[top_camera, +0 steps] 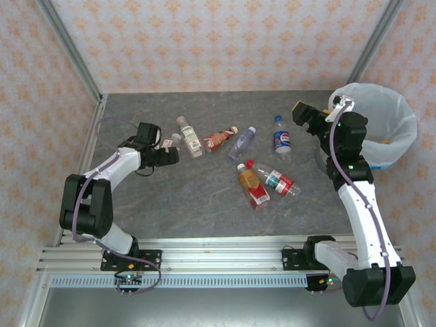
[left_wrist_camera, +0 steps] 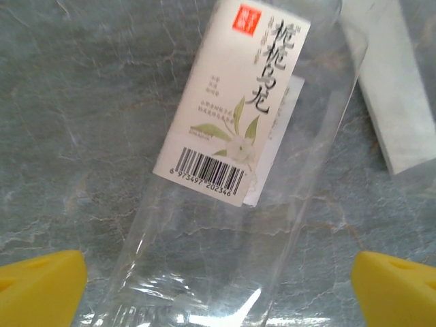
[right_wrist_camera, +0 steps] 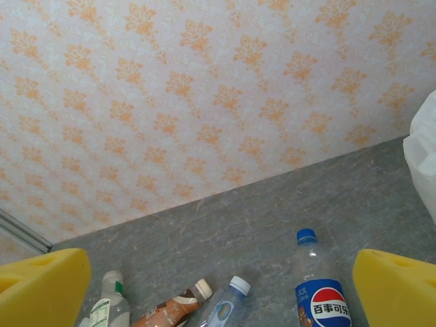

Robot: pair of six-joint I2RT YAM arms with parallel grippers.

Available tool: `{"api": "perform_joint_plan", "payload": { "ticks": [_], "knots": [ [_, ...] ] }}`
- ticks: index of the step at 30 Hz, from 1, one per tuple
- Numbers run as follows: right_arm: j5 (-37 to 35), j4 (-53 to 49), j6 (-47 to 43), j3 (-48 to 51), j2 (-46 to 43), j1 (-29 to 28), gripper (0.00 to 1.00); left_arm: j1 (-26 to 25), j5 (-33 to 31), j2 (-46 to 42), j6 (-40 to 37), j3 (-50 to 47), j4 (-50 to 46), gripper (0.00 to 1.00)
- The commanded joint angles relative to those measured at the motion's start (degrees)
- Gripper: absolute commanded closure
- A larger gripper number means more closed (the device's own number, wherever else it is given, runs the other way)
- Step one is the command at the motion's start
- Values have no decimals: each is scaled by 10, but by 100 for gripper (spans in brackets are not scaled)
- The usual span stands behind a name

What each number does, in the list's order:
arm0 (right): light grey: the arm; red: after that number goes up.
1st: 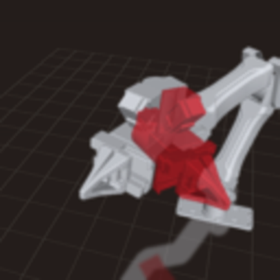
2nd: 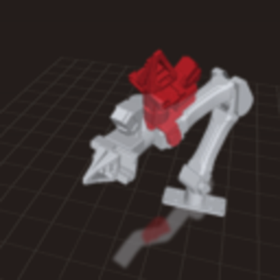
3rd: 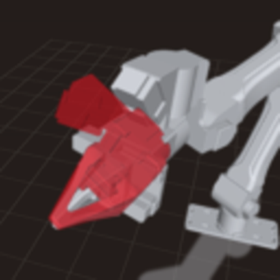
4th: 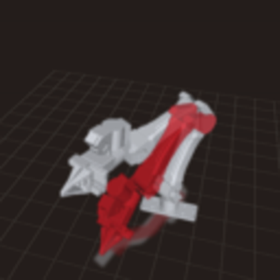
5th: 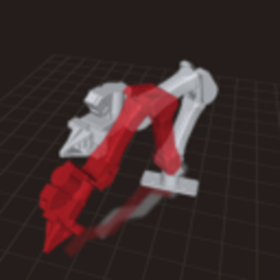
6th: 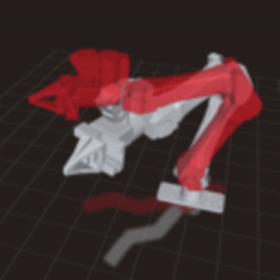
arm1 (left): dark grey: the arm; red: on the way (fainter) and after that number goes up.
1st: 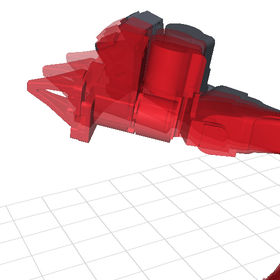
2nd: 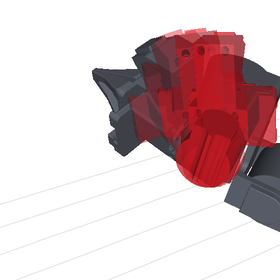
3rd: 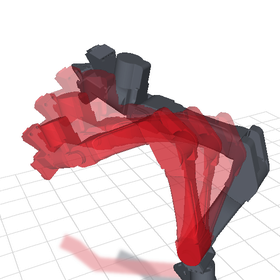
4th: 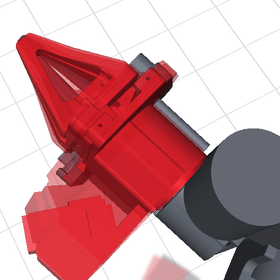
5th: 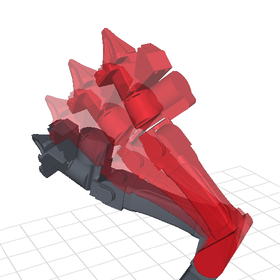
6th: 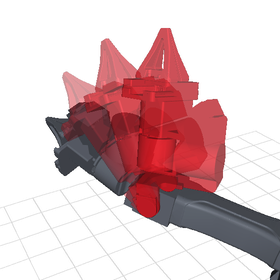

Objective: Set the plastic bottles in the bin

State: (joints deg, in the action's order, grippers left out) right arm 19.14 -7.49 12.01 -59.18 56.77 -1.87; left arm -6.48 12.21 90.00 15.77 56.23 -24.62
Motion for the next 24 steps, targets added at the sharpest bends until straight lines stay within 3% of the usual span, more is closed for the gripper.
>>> {"api": "perform_joint_plan", "payload": {
  "ticks": [1,8,24],
  "knots": [
    [4,25,8,7,0,-5,1,2,9,17,-28,-10,-1,0],
    [12,44,26,4,16,-9,1,-10,22,41,-52,-17,12,0],
    [8,45,26,7,22,-14,1,-48,-50,88,-52,37,-38,20]
  ]
}}
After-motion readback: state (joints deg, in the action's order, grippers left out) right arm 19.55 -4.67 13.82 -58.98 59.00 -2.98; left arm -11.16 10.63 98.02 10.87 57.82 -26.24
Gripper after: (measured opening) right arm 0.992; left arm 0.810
